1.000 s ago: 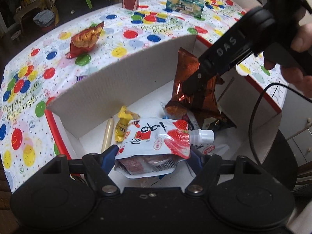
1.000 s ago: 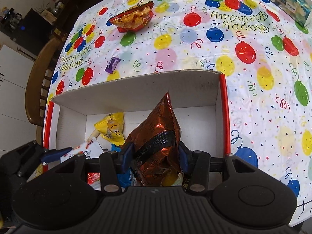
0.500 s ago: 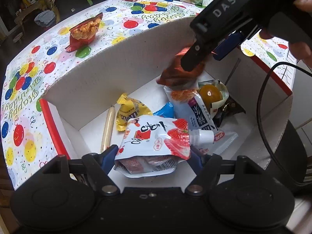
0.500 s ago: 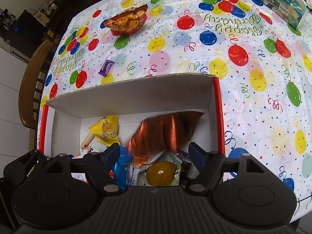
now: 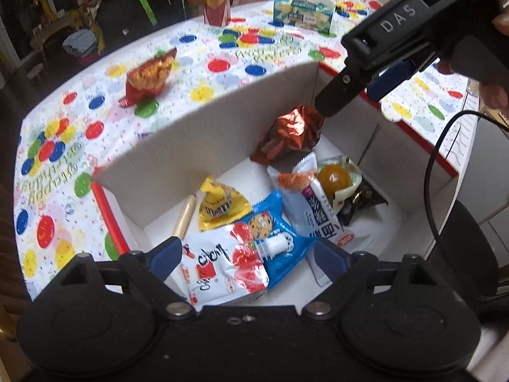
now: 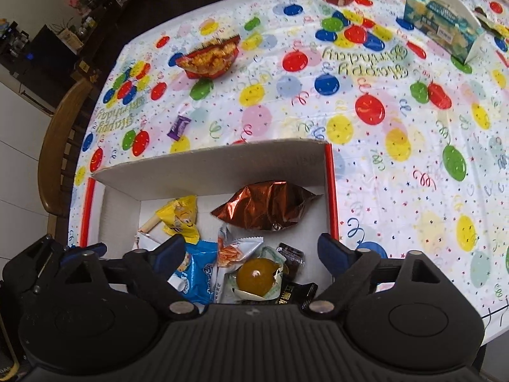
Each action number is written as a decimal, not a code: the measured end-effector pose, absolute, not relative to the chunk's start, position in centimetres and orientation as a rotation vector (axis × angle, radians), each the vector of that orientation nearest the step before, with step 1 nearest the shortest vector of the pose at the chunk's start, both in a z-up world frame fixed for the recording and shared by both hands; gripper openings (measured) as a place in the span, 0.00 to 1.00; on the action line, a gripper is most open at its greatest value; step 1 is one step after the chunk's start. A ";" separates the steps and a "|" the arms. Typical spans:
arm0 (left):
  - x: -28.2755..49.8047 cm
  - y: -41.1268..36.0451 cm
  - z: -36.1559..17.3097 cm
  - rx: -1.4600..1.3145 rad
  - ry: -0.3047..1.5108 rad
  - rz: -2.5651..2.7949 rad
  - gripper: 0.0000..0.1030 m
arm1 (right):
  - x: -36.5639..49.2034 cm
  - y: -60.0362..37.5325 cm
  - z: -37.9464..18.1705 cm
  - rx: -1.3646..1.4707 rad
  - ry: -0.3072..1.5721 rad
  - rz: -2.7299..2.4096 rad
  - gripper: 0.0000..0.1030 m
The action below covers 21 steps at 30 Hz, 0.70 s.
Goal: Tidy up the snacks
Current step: 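Move both tools back over the remaining snacks on the table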
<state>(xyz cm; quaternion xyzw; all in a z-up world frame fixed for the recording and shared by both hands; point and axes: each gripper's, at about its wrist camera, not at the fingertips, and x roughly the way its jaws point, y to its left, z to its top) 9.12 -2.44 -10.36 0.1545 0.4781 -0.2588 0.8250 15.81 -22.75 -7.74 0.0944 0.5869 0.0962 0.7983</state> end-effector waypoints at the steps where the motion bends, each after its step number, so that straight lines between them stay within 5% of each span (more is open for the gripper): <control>1: 9.1 -2.4 -10.0 0.324 1.007 -0.547 0.88 | 15.7 -22.6 -7.4 0.199 1.253 0.210 0.89; 7: 9.4 -1.6 -7.3 0.268 0.933 -0.516 0.95 | 15.2 -22.1 -5.0 0.177 1.201 0.247 0.99; 21: 13.0 1.3 -2.3 0.128 0.753 -0.366 0.99 | 16.6 -20.6 -0.9 0.148 1.042 0.329 1.00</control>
